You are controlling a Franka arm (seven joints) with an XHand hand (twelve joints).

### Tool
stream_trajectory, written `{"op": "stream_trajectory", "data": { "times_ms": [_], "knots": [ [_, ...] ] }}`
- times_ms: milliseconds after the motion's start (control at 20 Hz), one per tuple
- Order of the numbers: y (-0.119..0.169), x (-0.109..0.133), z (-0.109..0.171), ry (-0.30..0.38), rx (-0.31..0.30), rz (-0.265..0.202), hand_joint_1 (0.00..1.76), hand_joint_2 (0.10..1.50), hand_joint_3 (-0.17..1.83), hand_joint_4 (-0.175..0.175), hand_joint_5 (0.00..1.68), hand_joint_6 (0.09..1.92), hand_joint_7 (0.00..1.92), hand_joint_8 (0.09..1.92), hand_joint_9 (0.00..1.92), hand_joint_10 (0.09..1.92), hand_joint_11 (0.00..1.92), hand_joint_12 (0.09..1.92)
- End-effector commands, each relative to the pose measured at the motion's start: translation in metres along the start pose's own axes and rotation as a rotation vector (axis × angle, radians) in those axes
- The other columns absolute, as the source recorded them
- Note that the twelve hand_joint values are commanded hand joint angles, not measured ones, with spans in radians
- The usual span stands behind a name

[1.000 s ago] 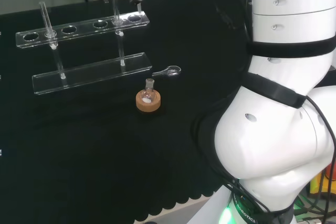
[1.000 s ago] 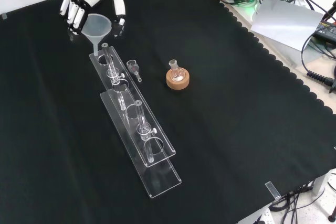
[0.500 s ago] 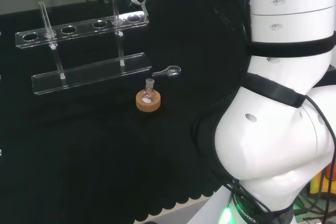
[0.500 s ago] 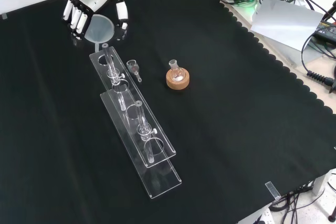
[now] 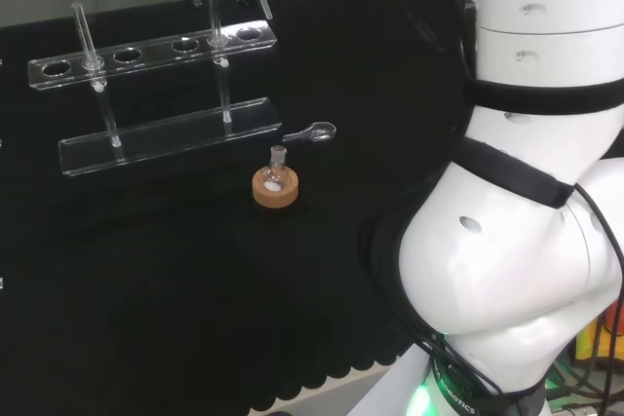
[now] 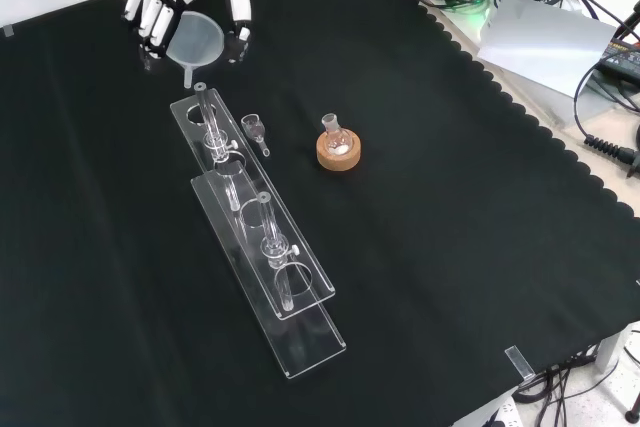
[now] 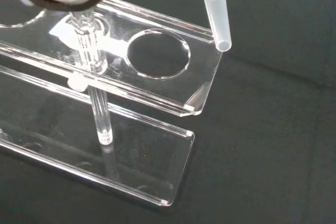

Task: Put the funnel back on the funnel stand.

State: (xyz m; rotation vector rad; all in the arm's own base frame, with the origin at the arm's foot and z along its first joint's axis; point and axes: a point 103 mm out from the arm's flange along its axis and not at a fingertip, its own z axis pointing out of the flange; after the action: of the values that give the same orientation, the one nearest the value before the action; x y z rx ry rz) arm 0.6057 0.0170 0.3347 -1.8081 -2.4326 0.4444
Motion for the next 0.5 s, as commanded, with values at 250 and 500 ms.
{"op": "stream_trajectory", "data": {
  "times_ms": [250, 500],
  "knots": [
    [-0.008, 0.021, 0.005, 0.035, -0.036, -0.005, 0.81, 0.71, 0.58, -0.038, 0.58, 0.48, 0.49, 0.66, 0.86, 0.46, 0.52, 1.36],
    [-0.005, 0.023, 0.002, 0.092, -0.1, -0.017, 0.81, 0.71, 0.58, -0.039, 0.58, 0.49, 0.49, 0.66, 0.87, 0.46, 0.52, 1.36]
  ]
}}
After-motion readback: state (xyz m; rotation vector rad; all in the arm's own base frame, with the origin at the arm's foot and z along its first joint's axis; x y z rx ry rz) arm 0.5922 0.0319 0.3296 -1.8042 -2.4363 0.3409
